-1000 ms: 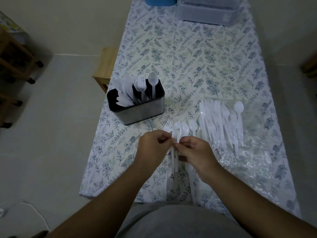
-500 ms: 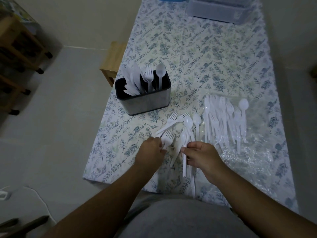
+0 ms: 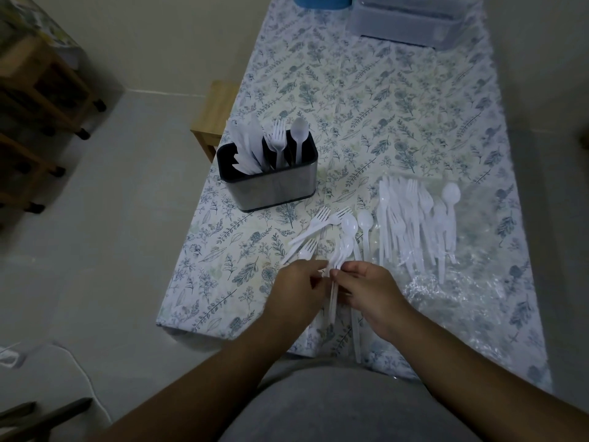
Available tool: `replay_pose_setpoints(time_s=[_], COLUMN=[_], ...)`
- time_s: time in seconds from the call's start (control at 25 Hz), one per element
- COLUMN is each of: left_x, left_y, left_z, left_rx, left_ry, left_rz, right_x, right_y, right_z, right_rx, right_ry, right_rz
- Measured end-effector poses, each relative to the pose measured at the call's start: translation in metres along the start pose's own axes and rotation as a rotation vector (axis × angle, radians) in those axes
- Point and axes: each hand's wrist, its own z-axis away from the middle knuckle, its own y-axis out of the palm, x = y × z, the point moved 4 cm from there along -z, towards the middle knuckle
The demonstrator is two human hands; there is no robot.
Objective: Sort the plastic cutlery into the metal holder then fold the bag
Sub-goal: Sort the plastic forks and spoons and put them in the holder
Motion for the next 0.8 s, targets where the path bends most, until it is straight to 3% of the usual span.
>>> replay_pose_setpoints(time_s=[0.12,0.28,0.36,0.44,0.52,0.72,0.8], left_x=[0.002,0.012,0.018,0.027,0.039,0.046,0.042], left_y=[0.000,-0.001,-0.004,-0.011,-0.014,-0.006,-0.007], left_z=[0.001,0.002,0.000,-0.005,-0.008,-0.013,-0.010], left_rx=[0.045,0.191,0.169,0.035,-0.051,0.009,-0.001], left_ry=[-0.011,-0.314,-0.250,-0.142,-0.164,-0.110,-0.095], left_rz=[0.106,0.498,0.356,0.015,-0.181,-0.422,-0.322], right_x=[-0.003,-0.005,-0.004,-0.002,-0.002,-0.002,-0.002], right_y=[-0.001,-0.001,-0.001,-0.004,-0.008,-0.013,-0.012], right_z=[-0.001,0.002,0.004,0.005,0.004,0.005,0.006], right_rx=[0.032,0.096,0.084,0.028,0.007,-0.022,-0.019], right_ry=[0.006,0.029,0.019,0.010,0.013,0.007,0.006], right_rz=[-0.012,0.025,0.081,0.092,0.046,0.011,-0.002])
